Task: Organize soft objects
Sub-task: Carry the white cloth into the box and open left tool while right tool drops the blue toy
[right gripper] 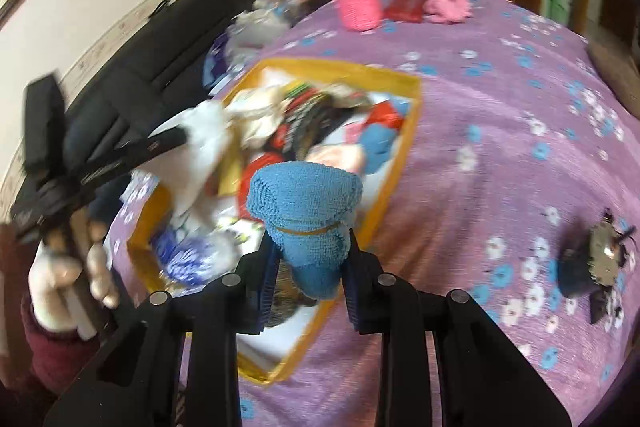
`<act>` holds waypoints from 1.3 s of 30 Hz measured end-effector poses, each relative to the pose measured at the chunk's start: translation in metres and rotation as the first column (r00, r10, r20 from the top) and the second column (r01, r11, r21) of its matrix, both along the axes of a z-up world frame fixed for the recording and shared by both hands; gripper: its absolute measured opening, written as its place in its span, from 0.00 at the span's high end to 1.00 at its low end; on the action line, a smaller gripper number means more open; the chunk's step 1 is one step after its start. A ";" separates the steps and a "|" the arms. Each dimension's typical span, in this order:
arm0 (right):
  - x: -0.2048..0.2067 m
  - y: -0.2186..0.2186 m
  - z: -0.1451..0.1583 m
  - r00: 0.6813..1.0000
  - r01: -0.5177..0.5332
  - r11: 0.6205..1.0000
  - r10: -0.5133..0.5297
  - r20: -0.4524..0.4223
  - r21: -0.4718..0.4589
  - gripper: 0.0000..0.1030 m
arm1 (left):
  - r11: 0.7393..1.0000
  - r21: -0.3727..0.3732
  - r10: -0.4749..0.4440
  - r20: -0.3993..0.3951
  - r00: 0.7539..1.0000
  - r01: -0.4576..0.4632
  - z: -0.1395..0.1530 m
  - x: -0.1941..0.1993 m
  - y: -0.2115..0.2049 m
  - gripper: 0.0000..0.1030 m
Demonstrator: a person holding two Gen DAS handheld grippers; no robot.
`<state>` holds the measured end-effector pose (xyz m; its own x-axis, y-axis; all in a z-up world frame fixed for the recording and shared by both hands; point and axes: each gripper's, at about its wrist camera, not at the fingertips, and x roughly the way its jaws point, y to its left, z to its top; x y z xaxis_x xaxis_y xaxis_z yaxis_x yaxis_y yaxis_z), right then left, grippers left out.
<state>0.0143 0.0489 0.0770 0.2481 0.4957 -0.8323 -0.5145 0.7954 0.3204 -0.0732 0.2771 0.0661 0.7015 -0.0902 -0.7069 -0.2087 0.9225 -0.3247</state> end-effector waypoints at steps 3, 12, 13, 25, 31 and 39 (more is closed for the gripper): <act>-0.010 0.015 -0.008 0.998 -0.049 0.999 0.049 -0.026 0.007 0.74 | 1.000 0.006 0.021 -0.017 1.000 -0.021 -0.011 0.018 0.006 0.90; -0.037 0.039 -0.019 0.993 -0.122 0.991 0.121 -0.014 -0.050 0.74 | 0.997 0.029 0.072 -0.045 0.996 -0.070 -0.015 0.002 0.016 0.90; -0.038 0.039 -0.020 0.992 -0.126 0.991 0.125 -0.017 -0.051 0.74 | 0.997 0.030 0.072 -0.046 0.996 -0.071 -0.016 0.001 0.018 0.88; -0.047 0.052 -0.029 0.986 -0.159 0.977 0.163 0.019 -0.143 0.71 | 0.992 0.076 0.089 0.124 0.988 -0.099 0.017 -0.035 0.004 0.32; -0.058 0.046 -0.039 0.982 -0.187 0.974 0.182 -0.049 -0.129 0.64 | 0.988 0.126 0.072 0.167 0.983 -0.094 0.026 -0.052 -0.010 0.25; -0.067 0.019 -0.025 0.985 -0.163 0.986 0.161 -0.059 -0.026 0.40 | 0.971 0.200 0.090 0.209 0.974 -0.133 0.037 -0.068 -0.027 0.18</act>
